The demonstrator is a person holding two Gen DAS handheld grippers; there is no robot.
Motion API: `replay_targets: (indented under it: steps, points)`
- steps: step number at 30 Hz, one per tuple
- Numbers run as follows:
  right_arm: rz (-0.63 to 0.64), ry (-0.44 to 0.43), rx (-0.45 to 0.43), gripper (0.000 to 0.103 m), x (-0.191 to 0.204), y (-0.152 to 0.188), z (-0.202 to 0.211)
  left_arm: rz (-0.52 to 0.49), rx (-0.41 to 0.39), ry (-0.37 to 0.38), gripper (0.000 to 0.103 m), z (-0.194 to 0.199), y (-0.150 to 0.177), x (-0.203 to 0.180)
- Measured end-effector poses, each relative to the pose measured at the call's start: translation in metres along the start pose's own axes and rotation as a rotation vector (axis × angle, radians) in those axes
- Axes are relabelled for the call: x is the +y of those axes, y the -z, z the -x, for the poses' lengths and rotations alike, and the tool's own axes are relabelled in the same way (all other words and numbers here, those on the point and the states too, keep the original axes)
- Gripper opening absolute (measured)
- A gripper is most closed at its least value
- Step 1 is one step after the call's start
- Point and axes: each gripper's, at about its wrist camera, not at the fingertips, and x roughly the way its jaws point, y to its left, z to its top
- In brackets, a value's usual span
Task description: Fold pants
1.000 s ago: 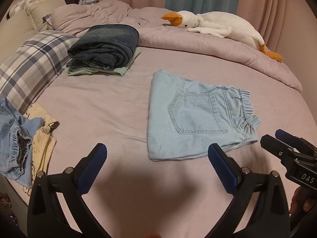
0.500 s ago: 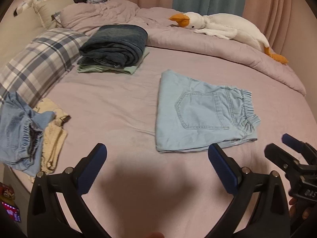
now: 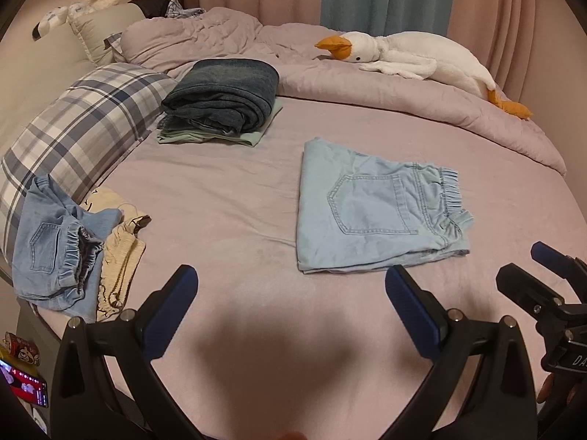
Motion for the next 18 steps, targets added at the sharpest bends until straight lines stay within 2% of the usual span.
replay_targets:
  steps: [18]
  points:
    - [0.019,0.005,-0.032,0.102,0.011,0.0,0.027,-0.026,0.002,-0.001,0.102,0.024,0.002,-0.009]
